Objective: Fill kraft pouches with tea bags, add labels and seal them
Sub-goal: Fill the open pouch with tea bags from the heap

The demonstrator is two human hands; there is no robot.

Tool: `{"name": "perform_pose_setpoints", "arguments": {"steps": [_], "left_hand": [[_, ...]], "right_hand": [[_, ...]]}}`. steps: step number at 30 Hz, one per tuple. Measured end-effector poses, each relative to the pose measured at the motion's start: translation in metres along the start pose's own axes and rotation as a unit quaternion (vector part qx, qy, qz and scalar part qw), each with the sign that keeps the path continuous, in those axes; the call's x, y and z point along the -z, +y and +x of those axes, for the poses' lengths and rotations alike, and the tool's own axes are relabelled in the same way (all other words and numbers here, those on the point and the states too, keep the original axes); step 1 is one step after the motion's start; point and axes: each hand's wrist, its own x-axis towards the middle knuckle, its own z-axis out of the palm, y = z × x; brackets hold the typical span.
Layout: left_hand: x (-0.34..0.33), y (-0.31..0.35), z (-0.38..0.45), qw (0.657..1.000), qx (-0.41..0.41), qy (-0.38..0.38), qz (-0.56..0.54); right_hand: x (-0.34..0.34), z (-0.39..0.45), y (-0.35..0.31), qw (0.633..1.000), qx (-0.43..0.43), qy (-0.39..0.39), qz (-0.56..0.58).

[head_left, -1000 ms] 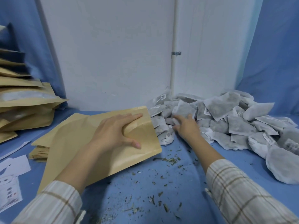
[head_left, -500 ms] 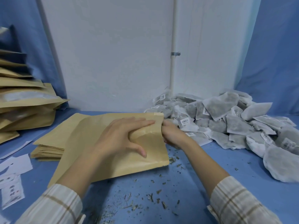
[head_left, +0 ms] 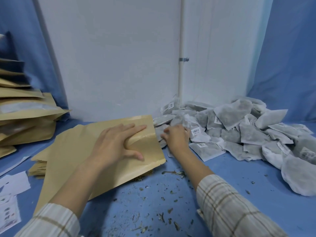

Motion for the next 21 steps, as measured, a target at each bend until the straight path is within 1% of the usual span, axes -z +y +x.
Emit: {"name": "perform_pose_setpoints", "arguments": {"steps": [1, 2, 3, 4, 5, 6, 7, 8, 9, 10, 12, 14, 16, 18, 19, 21], "left_hand": [[0.0, -0.001, 0.0, 1.0, 0.003, 0.002, -0.005], [0.001, -0.002, 0.0, 1.0, 0.007, 0.006, -0.011], [0.001, -0.003, 0.001, 1.0, 0.008, 0.012, -0.017], [0.002, -0.004, 0.001, 1.0, 0.007, 0.017, -0.021], [0.003, -0.004, 0.001, 0.999, 0.006, 0.021, -0.024], [0.004, -0.004, 0.0, 0.999, 0.005, 0.022, -0.024], [0.004, -0.003, 0.0, 1.0, 0.002, 0.021, -0.023], [0.005, -0.003, 0.0, 1.0, 0.001, 0.022, -0.023], [0.005, -0.002, 0.0, 0.999, 0.002, 0.023, -0.024], [0.006, -0.001, 0.0, 0.999, 0.002, 0.024, -0.027], [0.009, 0.002, -0.001, 0.999, -0.006, 0.032, -0.04], [0.012, 0.01, -0.004, 0.997, -0.032, 0.039, -0.065], [0.013, 0.024, -0.009, 0.99, -0.072, 0.028, -0.116], [0.013, 0.039, -0.016, 0.979, -0.113, 0.029, -0.166], [0.013, 0.044, -0.02, 0.973, -0.117, 0.042, -0.196], [0.014, 0.047, -0.033, 0.947, -0.058, 0.05, -0.312]], "right_hand": [[0.0, -0.001, 0.002, 0.999, 0.011, 0.043, 0.018], [0.002, -0.005, 0.005, 0.995, 0.012, 0.078, 0.063], [0.006, -0.008, 0.008, 0.986, -0.004, 0.106, 0.13], [0.01, -0.011, 0.012, 0.966, -0.037, 0.132, 0.217], [0.016, -0.013, 0.016, 0.934, -0.084, 0.154, 0.312], [0.024, -0.015, 0.021, 0.886, -0.132, 0.164, 0.413], [0.032, -0.018, 0.026, 0.824, -0.171, 0.151, 0.519], [0.038, -0.021, 0.032, 0.768, -0.187, 0.123, 0.6], [0.044, -0.025, 0.037, 0.743, -0.183, 0.091, 0.638], [0.05, -0.03, 0.041, 0.746, -0.163, 0.057, 0.643], [0.06, -0.04, 0.045, 0.767, -0.081, -0.02, 0.637], [0.071, -0.049, 0.039, 0.803, 0.014, -0.095, 0.588], [0.08, -0.054, 0.022, 0.832, 0.085, -0.164, 0.523], [0.086, -0.058, 0.0, 0.838, 0.115, -0.209, 0.49], [0.089, -0.061, -0.01, 0.836, 0.115, -0.216, 0.492], [0.094, -0.068, -0.021, 0.816, 0.097, -0.211, 0.53]]}}
